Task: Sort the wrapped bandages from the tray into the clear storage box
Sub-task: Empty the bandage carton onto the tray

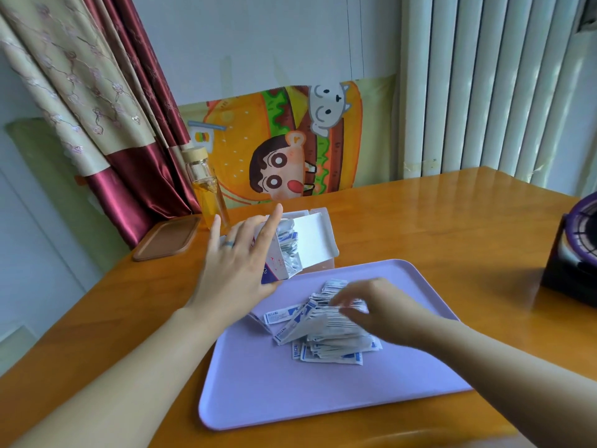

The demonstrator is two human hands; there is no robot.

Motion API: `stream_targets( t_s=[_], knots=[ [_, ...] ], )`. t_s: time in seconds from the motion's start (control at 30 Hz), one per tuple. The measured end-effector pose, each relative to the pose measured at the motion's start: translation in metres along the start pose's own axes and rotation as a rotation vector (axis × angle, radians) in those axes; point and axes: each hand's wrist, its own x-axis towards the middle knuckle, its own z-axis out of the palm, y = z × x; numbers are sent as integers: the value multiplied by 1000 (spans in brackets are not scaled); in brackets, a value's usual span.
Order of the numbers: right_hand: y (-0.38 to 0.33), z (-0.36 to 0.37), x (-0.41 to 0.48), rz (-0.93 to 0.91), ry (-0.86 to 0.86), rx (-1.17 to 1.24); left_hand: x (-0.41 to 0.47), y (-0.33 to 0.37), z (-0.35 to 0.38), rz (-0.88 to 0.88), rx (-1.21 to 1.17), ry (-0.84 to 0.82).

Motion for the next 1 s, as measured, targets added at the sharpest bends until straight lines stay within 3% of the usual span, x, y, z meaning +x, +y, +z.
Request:
stream_targets(
  t_s=[0.07,0.13,0.3,0.53,0.83,1.0],
  knots=[
    [-10,-14,4,-88,286,89,0,3,-1,14,-39,15],
    [-20,-25,9,-205,413,88,1,7,-4,53,-81,31],
    [-27,-28,19,-355,399,-211,4,19,-12,162,-169,37],
    [-20,-32,26,-464,575,-410,5,21,-20,182,-280,-14],
    [-20,-29,33,-540,437,-600,12,25,-24,273,-301,5],
    [-14,-25,41,-566,281,-488,11,29,-26,316,-310,5]
  ],
)
